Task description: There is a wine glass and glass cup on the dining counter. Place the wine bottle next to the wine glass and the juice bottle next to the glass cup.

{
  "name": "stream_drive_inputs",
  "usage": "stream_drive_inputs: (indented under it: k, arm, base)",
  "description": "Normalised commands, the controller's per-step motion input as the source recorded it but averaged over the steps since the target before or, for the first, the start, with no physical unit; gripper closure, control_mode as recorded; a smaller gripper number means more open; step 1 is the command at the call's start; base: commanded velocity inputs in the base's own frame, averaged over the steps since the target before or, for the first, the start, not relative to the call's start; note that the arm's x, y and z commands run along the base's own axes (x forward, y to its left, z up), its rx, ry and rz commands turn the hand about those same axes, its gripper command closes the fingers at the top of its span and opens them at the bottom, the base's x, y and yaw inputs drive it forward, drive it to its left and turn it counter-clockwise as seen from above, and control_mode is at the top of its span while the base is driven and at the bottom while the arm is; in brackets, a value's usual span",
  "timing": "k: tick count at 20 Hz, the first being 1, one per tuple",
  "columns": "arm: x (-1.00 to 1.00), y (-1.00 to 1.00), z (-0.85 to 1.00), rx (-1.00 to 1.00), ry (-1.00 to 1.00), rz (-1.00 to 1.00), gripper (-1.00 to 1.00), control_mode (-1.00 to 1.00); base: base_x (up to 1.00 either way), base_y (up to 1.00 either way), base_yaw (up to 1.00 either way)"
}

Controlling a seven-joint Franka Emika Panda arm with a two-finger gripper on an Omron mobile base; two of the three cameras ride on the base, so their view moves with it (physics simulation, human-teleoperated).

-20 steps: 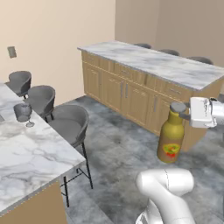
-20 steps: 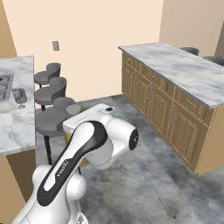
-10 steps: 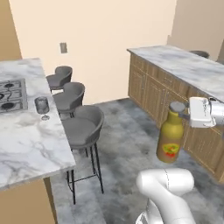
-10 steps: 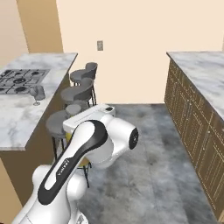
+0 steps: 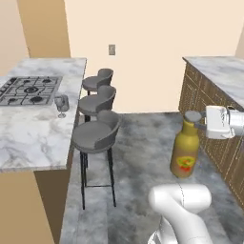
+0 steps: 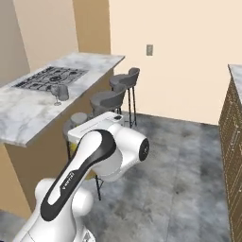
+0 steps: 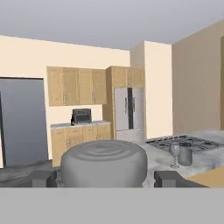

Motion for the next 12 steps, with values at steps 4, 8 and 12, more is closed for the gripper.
stream_drive_inputs:
  k: [4,8,12]
  arm:
    - [0.00,0.00,0.00,0.00,0.00,0.00,1.00,1.00]
    - [0.00,0.00,0.00,0.00,0.00,0.00,1.00,1.00]
    - [0.00,0.00,0.00,0.00,0.00,0.00,1.00,1.00]
  base:
    - [0.17,-0.83,0.49]
    - [0.18,-0.82,0.50]
    - [0.32,-0.79,0.49]
